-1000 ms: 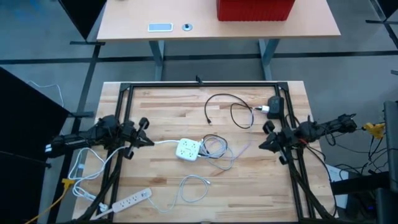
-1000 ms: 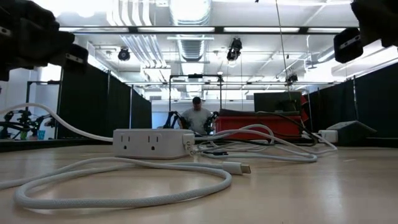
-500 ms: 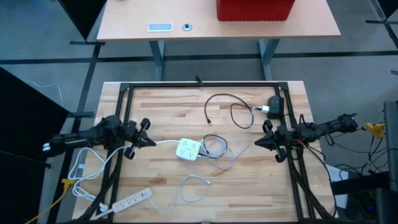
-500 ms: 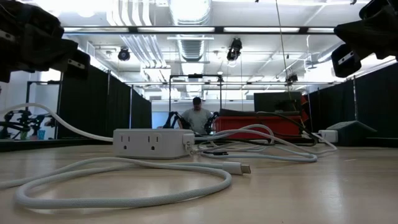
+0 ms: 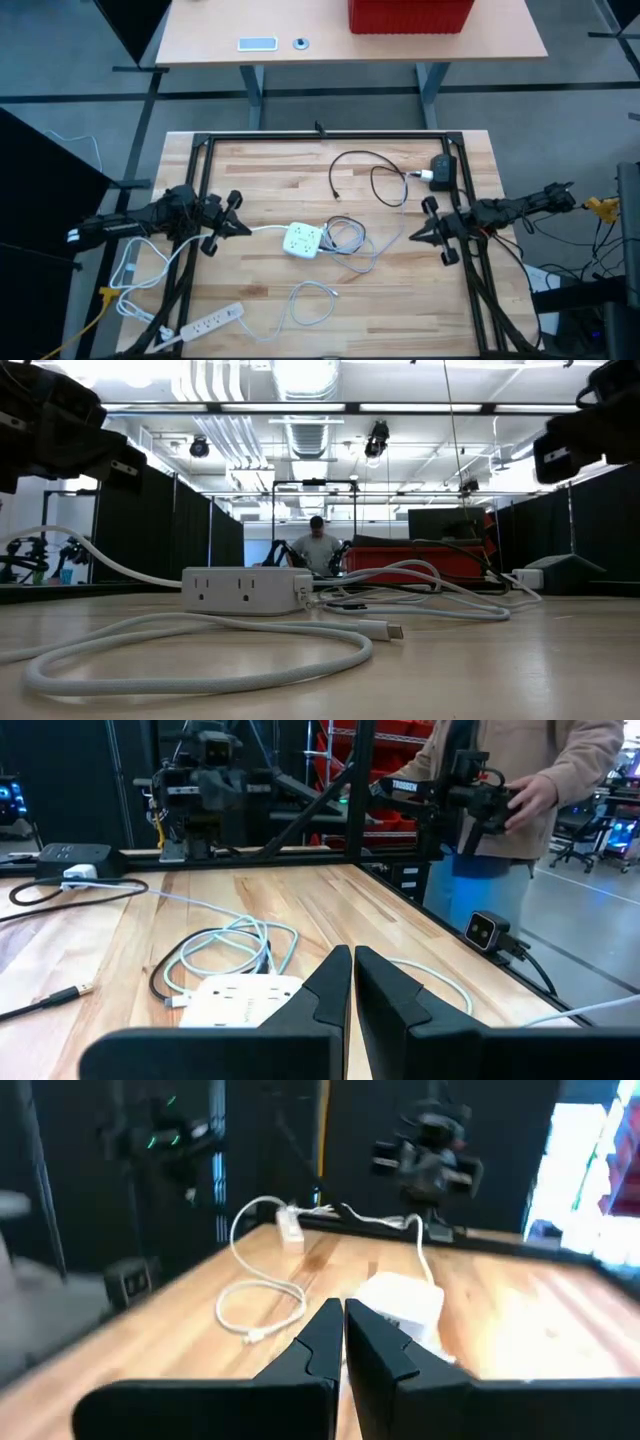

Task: Insert USB
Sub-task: Return to Home Position

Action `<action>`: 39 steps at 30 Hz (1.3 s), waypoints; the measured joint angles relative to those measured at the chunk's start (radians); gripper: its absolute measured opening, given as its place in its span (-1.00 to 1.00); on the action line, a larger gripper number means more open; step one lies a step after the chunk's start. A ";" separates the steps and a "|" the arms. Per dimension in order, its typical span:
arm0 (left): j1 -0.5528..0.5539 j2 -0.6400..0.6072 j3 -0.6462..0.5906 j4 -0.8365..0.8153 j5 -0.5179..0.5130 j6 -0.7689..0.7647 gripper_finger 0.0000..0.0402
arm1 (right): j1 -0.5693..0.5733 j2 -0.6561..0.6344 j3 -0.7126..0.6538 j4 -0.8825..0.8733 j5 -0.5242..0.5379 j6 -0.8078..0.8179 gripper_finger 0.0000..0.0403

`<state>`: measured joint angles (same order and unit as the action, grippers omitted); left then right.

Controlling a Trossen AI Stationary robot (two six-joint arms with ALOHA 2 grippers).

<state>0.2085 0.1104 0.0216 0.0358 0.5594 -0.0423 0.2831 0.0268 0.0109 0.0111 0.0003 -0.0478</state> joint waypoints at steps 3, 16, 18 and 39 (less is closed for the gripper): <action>0.000 0.000 0.000 0.000 0.000 0.000 -0.98 | 0.000 0.008 0.000 0.000 -0.007 -0.110 -1.00; 0.000 0.001 0.000 0.000 0.000 0.000 -0.98 | -0.001 0.008 0.000 0.044 0.296 0.044 -1.00; 0.000 0.001 0.000 0.000 0.000 0.000 -0.98 | -0.001 0.008 0.000 0.047 0.337 0.023 -1.00; 0.000 0.001 0.000 0.000 0.000 0.000 -0.98 | 0.000 0.009 0.000 0.032 0.201 0.022 -1.00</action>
<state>0.2085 0.1116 0.0216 0.0360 0.5594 -0.0425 0.2832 0.0357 0.0105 0.0429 0.2017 -0.0254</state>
